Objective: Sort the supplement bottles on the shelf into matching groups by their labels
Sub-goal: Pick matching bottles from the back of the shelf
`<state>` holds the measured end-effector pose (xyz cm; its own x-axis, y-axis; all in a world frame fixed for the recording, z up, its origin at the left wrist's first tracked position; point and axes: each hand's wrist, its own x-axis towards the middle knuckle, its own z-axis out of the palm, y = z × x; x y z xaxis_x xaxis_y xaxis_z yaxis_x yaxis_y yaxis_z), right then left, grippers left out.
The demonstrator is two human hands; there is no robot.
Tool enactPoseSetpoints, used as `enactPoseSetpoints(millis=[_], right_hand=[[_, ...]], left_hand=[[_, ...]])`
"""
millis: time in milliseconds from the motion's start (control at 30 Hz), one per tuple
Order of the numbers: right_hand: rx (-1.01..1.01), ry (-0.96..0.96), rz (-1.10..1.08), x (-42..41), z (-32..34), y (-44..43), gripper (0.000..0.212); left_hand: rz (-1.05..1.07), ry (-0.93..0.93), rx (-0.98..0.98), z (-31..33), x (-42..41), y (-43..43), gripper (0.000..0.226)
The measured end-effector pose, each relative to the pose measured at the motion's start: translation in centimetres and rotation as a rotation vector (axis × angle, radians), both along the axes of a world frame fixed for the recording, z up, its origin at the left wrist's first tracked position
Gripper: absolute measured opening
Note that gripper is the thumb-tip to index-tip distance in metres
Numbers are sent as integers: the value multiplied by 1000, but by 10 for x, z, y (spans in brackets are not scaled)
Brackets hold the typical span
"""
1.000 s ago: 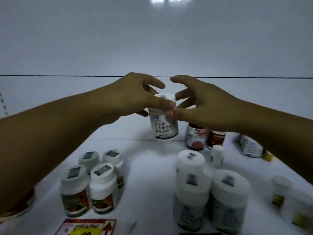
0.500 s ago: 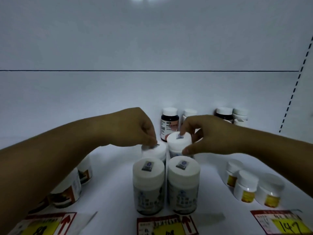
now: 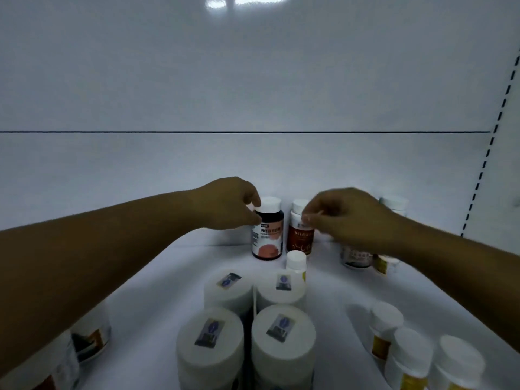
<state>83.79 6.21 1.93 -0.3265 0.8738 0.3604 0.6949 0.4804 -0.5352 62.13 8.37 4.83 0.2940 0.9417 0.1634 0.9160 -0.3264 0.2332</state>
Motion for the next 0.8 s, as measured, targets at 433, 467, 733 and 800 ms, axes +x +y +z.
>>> enactPoseSetpoints(millis=[433,467,733,800], right_hand=[[104,-267,-169,-28,5,86,28],[133,-225,-152,-35,15,81,27],[70,69,242,-161,101,4,23],[110,93,288,-209,105,-14,25]], left_hand=[[25,-199,151,1,15,67,33],[25,-267,178,15,1,58,30],[164,-466,176,100,-159,-53,20],[239,-442,216,107,-211,-84,17]])
